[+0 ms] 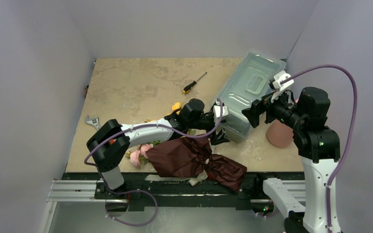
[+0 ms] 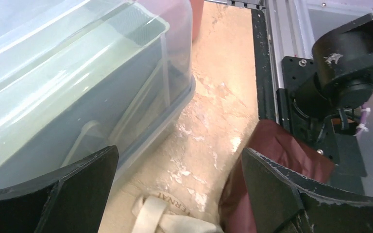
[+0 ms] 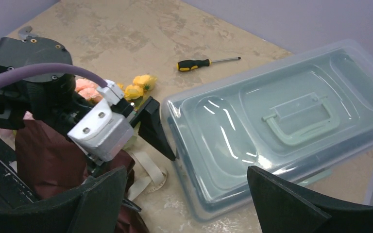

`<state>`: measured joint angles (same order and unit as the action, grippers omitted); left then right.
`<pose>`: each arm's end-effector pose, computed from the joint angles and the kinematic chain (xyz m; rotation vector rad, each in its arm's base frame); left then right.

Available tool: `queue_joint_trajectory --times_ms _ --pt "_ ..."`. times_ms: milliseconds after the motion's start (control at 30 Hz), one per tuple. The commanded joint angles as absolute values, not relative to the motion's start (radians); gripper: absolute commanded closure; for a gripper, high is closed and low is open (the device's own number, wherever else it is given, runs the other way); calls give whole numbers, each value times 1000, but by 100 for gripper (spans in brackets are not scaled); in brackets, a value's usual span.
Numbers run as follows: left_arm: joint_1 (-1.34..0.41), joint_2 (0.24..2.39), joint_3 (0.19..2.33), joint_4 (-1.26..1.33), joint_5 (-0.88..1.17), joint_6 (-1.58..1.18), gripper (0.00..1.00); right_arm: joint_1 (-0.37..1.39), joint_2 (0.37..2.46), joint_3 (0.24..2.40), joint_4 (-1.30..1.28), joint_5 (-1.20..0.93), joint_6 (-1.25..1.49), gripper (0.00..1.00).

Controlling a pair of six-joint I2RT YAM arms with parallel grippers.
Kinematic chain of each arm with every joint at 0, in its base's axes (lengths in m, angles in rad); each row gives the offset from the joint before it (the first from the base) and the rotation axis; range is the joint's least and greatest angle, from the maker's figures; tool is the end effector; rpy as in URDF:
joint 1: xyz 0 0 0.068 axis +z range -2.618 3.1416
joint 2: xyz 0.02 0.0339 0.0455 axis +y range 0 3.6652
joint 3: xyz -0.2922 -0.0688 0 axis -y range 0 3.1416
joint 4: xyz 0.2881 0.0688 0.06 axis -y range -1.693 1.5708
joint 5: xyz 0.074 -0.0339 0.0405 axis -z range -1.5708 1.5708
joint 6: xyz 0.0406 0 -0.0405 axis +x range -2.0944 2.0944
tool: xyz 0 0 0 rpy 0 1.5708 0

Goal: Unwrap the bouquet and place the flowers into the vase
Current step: Adjust the distractor at the corner of the board.

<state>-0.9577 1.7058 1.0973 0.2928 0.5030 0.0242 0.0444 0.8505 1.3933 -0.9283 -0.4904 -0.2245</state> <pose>0.2338 -0.3664 0.2536 1.2511 1.5623 -1.0937 0.1437 0.0255 0.4920 -0.5715 1.8384 0.3582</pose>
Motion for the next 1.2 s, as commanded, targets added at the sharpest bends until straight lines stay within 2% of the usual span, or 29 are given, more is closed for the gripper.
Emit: queue_joint_trajectory --times_ms 0,267,500,933,1067,1167 --pt "-947 1779 1211 390 536 80 1 38 861 1411 -915 -512 -189 2" --pt "-954 1960 1367 443 568 100 3 32 882 1501 -896 -489 -121 2" --pt "-952 2107 1520 487 518 87 3 14 900 1540 -878 -448 -93 2" --pt "-945 2395 1925 447 477 65 4 -54 925 1548 -828 -424 17 2" --pt "-941 2363 1924 458 502 67 2 -57 944 1559 -803 -377 54 2" --pt "-942 2230 1788 491 566 84 1 -57 976 1588 -780 -345 58 2"
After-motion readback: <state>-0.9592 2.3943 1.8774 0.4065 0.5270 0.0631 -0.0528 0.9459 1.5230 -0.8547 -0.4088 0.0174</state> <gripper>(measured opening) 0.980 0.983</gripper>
